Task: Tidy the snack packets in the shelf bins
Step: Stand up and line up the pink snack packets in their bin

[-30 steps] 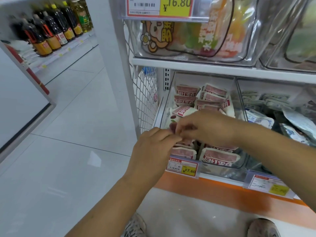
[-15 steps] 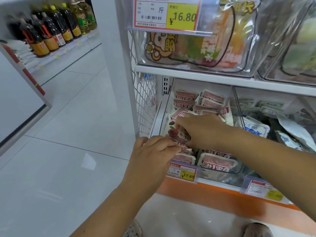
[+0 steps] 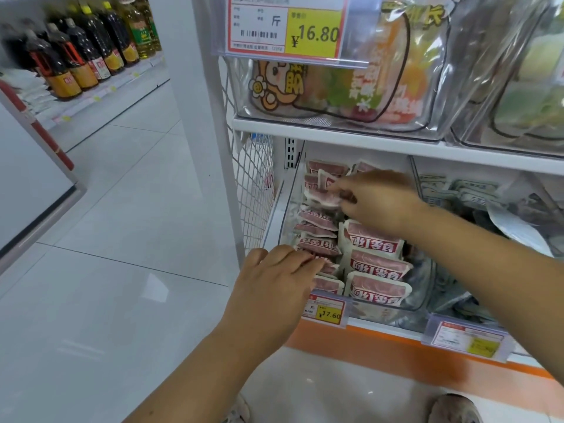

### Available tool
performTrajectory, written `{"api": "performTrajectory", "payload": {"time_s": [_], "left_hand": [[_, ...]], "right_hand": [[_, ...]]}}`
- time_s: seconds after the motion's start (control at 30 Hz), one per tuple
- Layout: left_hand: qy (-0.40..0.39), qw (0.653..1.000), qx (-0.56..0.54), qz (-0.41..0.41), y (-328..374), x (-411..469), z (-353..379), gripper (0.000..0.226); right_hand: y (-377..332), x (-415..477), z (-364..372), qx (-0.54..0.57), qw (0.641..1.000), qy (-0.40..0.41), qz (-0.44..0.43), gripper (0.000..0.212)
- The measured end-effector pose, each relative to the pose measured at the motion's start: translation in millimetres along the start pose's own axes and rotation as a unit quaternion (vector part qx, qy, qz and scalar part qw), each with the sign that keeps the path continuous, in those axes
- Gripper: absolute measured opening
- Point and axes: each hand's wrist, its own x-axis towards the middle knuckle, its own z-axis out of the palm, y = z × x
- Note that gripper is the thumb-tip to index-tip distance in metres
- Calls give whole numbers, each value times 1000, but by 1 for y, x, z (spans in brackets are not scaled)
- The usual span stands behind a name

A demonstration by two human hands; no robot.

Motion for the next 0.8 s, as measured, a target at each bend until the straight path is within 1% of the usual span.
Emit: {"api": "performTrajectory", "payload": {"time_s": [0.03,0.1,0.17,0.23,0.27,0.33,0.4,0.43,0.47,0.53,0.57,0.6,0.63,0.7,0.73,0.8], "left_hand": [[-6,1000,-16,-16,1,1,-1,33],[-9,995,-78,-59,1,4,-4,38],[15,983,-150,-102,1,7,-9,40],[57,963,-213,-155,4,13,-20,43],[64,948,-244,-193,6,16,-27,50],[38,913,-299,-274,11,24,-38,64],[-7,879,-351,-324,14,28,-45,69],[-20,856,-390,-338,16,28,-46,63],[-24,829,-439,-347,18,29,-47,51],[-27,765,-535,-357,19,30,-48,28],[-28,739,-567,-363,19,29,-47,23],[-30,724,-583,-367,17,28,-46,20],[-31,722,-585,-368,15,27,-45,18],[-38,730,-579,-362,13,24,-43,17],[-45,734,-575,-359,12,22,-42,17],[-57,742,-567,-352,11,21,-43,17]], "right_hand": [[-1,-7,4,9,1000,22,-14,26],[-1,-20,7,50,992,108,-32,31],[-2,-33,5,107,974,189,-61,30],[-4,-49,5,150,955,232,-103,29],[-6,-58,6,165,949,241,-120,30],[-9,-74,13,188,937,257,-139,33],[-10,-87,22,195,928,282,-147,32],[-11,-92,26,194,924,294,-151,31],[-13,-96,31,192,920,303,-158,31],[-16,-102,38,195,916,306,-169,29],[-19,-104,41,211,916,300,-164,28],[-22,-106,43,248,913,292,-144,26],[-26,-107,42,310,903,279,-101,26],[-32,-104,32,461,856,234,22,31],[-35,-101,26,513,831,204,69,37],[-37,-91,17,593,783,150,116,52]]}}
